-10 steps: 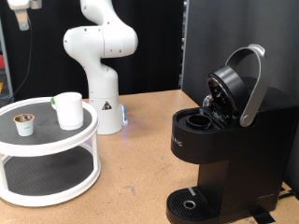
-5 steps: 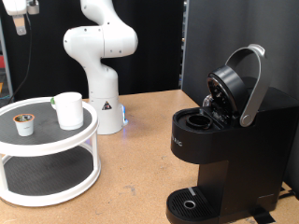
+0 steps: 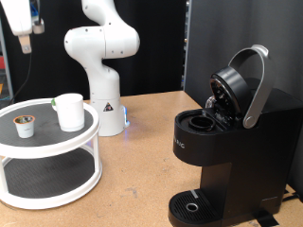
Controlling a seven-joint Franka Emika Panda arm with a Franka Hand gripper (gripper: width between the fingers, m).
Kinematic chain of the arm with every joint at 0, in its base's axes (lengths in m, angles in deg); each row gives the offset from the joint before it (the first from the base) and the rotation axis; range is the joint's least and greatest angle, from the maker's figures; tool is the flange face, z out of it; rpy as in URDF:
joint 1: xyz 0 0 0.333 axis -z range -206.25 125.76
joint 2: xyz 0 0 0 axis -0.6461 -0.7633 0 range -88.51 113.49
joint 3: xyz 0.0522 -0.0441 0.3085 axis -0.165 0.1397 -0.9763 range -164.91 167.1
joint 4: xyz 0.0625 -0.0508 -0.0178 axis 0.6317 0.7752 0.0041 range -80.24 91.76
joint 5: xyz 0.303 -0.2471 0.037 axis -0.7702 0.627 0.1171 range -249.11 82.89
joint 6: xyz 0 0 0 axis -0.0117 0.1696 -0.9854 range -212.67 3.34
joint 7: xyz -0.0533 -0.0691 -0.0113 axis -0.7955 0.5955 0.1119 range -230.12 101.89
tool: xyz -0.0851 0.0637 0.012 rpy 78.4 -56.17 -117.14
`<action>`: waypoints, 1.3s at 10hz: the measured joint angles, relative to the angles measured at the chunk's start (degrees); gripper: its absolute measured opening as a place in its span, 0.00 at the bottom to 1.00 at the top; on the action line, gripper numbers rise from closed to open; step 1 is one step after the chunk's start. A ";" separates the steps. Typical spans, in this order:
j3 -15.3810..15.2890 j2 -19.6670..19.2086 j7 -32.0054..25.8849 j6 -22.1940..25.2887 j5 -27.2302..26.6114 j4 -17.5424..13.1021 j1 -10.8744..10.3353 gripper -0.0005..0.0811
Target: Make a cup of coffee with the keurig machine
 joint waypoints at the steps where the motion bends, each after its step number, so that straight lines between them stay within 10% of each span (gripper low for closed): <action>1: 0.48 -0.03 0.00 -2.10 0.65 1.65 0.24 0.99; 13: 7.61 -3.40 0.06 -24.49 10.87 16.06 1.39 0.99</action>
